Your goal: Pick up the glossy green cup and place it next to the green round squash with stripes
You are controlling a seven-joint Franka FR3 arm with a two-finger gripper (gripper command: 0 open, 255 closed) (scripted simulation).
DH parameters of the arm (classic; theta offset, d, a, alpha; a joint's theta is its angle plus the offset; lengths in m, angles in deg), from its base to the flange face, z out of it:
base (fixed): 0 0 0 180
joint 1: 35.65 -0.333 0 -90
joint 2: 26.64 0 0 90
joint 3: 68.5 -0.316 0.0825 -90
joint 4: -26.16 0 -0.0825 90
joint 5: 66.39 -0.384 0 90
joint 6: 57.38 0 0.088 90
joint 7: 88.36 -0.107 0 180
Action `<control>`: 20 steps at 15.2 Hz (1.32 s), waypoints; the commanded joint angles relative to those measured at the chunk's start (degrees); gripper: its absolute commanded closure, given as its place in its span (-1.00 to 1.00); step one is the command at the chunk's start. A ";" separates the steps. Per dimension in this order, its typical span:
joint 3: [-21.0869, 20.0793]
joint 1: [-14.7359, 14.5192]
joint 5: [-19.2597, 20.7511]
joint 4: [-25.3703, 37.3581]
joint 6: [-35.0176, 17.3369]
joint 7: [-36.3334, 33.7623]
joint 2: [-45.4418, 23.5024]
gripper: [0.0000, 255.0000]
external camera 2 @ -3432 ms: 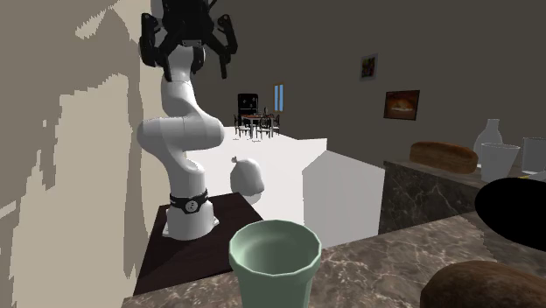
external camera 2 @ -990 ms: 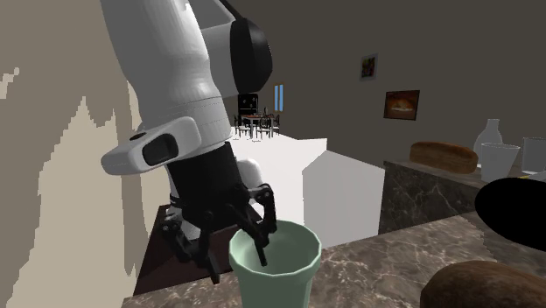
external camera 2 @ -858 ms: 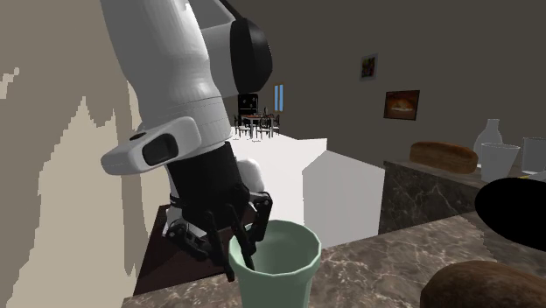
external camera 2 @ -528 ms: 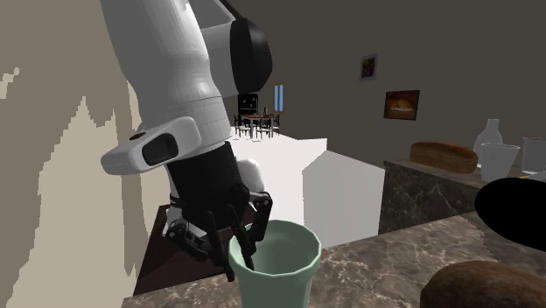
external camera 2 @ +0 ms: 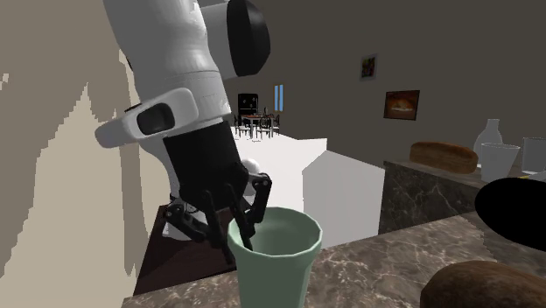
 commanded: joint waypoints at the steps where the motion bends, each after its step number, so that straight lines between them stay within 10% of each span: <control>1: -0.07 0.04 0.44 0.80 1.42 -0.65 0.73 1.00; 20: -0.15 0.59 3.31 10.76 15.62 -5.04 5.48 1.00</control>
